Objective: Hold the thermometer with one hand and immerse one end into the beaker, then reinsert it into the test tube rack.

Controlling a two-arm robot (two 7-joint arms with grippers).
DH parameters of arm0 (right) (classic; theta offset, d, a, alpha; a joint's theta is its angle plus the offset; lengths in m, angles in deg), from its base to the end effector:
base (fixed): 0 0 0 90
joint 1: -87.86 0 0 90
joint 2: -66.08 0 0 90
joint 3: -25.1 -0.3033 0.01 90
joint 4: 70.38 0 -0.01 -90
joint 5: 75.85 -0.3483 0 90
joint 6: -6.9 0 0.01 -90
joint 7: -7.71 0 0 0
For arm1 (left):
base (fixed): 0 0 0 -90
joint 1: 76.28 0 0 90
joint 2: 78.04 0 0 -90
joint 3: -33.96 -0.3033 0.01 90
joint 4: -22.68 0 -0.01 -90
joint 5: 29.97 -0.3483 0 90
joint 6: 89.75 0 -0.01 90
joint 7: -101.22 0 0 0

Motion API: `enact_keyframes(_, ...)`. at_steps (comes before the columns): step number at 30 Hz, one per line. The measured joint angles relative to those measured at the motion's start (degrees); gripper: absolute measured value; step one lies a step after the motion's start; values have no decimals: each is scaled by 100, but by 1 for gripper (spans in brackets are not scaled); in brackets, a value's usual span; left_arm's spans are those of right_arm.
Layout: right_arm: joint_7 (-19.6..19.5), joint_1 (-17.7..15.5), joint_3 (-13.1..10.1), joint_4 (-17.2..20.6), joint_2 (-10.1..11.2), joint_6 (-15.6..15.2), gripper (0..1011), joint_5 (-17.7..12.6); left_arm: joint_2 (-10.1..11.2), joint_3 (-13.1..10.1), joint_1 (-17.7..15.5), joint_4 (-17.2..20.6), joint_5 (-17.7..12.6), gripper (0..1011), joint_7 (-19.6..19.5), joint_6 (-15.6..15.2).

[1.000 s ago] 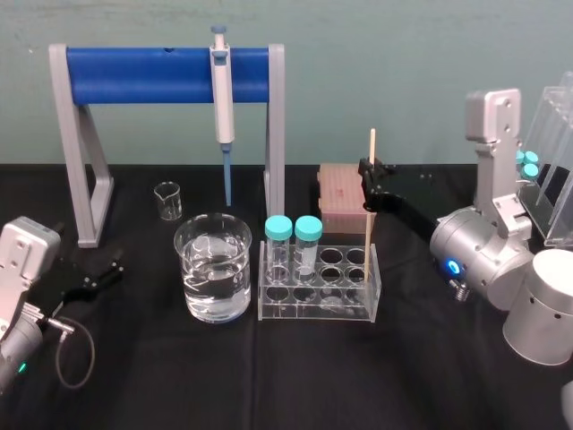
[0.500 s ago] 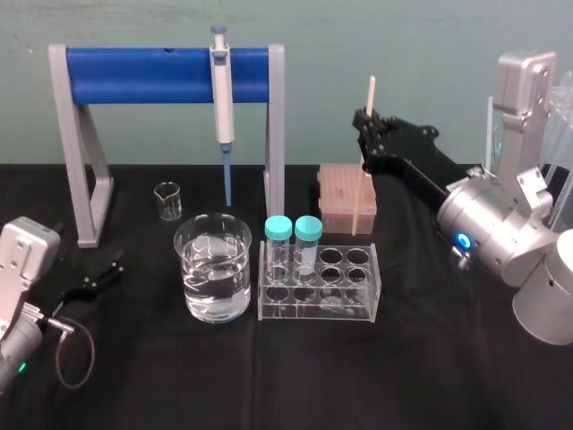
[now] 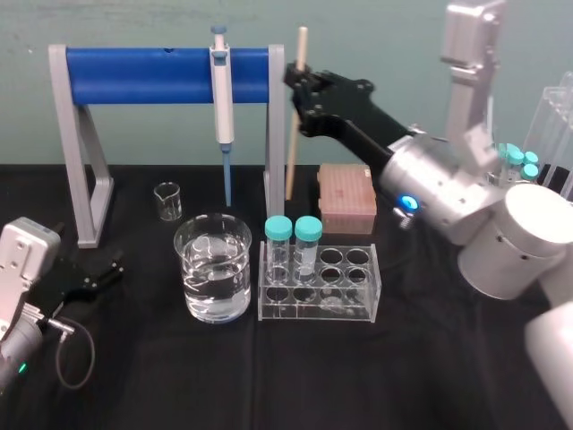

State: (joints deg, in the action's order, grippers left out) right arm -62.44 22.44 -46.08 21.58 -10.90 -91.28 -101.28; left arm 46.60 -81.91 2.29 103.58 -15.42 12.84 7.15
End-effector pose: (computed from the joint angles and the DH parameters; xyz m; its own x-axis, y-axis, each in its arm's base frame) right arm 0.4506 0.0482 -0.1474 0.6591 -0.7520 0.0009 0.7308 0.6408 0.2354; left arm 0.3976 0.0797 -0.3206 0.2924 0.8803 0.3736 -0.9552 0.2874 0.0705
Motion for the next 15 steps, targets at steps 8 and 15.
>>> enact_keyframes(8, 137, 458, 439, -655, -372, 91, 54, -110, 0, 0, 0, 0, 0, 1004, 0, 0)
enact_keyframes(15, 129, 802, 848, -1379, -641, 258, 54, 46, 0, 0, 0, 0, 0, 1004, 0, 0)
